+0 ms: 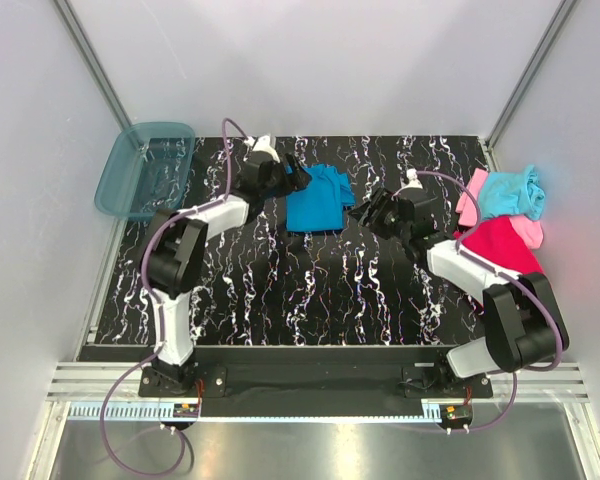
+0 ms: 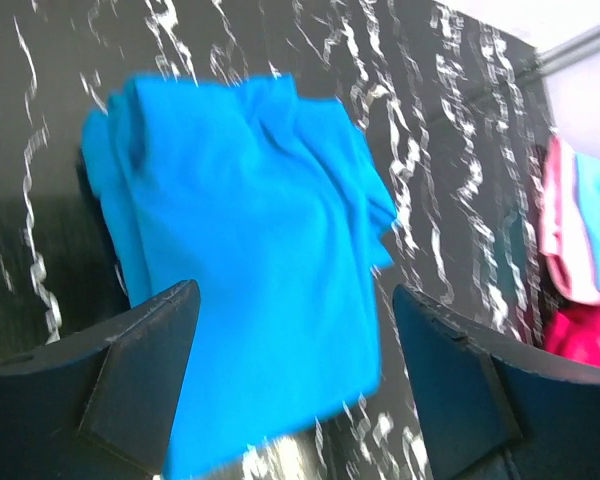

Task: Fold and stack the t-shirts

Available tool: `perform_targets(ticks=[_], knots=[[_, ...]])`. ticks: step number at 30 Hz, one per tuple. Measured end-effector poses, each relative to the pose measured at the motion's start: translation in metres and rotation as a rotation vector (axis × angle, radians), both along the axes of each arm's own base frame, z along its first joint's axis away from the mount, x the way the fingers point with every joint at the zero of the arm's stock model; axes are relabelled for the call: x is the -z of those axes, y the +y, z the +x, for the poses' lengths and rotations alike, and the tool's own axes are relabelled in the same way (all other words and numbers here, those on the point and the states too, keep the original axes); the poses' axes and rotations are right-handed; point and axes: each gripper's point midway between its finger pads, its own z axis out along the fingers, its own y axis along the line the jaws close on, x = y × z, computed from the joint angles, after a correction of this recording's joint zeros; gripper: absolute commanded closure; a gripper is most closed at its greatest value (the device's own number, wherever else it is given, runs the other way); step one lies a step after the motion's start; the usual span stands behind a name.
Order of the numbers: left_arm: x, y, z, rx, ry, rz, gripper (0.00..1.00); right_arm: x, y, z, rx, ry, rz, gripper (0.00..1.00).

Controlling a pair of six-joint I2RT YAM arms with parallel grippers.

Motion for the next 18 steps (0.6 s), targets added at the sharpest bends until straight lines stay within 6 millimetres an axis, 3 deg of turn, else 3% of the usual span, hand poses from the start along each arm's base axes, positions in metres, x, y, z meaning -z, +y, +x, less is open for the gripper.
perform_targets(ticks=[4, 9, 13, 18], knots=[[0.008, 0.007, 0.040, -0.005, 0.008, 0.041, 0.19, -0.001, 0.001, -0.003, -0.006, -0.024, 0.020, 0.39], [0.020, 0.031, 0.077, -0.025, 0.023, 0.091, 0.20, 0.013, 0.001, -0.013, -0.018, 0.004, 0.040, 0.39], [0.037, 0.050, 0.091, -0.033, 0.056, 0.126, 0.21, 0.015, 0.003, -0.016, -0.024, 0.010, 0.058, 0.39], [0.057, 0.062, 0.092, -0.032, 0.097, 0.153, 0.23, 0.009, 0.005, -0.013, -0.023, -0.010, 0.076, 0.40]])
